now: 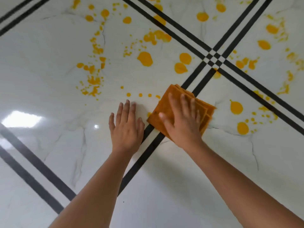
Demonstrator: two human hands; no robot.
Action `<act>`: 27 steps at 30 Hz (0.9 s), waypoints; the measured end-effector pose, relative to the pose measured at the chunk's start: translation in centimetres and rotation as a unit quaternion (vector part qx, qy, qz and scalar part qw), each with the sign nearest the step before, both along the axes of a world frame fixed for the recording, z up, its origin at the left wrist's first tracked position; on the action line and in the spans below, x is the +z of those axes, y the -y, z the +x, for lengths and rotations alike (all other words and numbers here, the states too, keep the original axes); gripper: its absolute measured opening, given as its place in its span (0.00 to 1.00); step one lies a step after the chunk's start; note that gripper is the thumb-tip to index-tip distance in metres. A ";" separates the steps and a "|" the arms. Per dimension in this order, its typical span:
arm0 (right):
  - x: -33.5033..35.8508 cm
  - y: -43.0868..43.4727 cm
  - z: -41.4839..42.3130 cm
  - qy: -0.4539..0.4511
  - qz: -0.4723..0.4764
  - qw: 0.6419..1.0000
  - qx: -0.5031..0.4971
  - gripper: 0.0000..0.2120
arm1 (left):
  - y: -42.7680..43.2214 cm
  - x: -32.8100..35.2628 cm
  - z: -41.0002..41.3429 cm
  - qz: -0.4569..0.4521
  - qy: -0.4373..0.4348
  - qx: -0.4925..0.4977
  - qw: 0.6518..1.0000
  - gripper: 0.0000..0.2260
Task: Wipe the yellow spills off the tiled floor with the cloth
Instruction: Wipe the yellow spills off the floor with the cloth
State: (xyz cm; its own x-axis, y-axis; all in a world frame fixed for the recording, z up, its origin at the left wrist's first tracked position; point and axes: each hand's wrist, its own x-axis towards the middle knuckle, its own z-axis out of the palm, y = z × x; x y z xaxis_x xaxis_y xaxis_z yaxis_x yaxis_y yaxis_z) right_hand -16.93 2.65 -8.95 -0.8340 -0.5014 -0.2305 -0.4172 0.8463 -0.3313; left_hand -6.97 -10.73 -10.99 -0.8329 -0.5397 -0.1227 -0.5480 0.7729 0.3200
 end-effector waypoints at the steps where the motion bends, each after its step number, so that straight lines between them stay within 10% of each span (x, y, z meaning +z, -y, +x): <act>1: -1.3 0.2 0.0 -0.001 0.056 0.998 0.018 0.33 | 0.2 -0.3 -0.1 0.000 0.006 0.005 1.000 0.30; 6: -3.2 7.2 -4.9 -0.066 0.085 0.992 0.066 0.33 | 1.7 -1.4 0.3 -0.003 0.010 0.045 0.999 0.29; 12: -3.3 0.2 2.1 -0.118 0.056 0.918 0.373 0.31 | 2.9 -1.4 3.1 -0.007 0.027 0.084 0.996 0.29; 17: -3.5 10.1 -2.8 -0.115 0.068 0.970 0.205 0.31 | 4.3 -1.8 4.6 -0.011 0.041 0.082 0.996 0.30; 23: -3.1 0.9 3.8 -0.127 0.057 0.899 0.415 0.30 | 4.2 -1.4 6.0 -0.011 0.038 0.084 0.996 0.29; 27: -3.7 7.4 -1.3 -0.140 0.068 0.949 0.275 0.31 | 3.8 -1.5 6.2 -0.016 0.039 0.072 0.997 0.29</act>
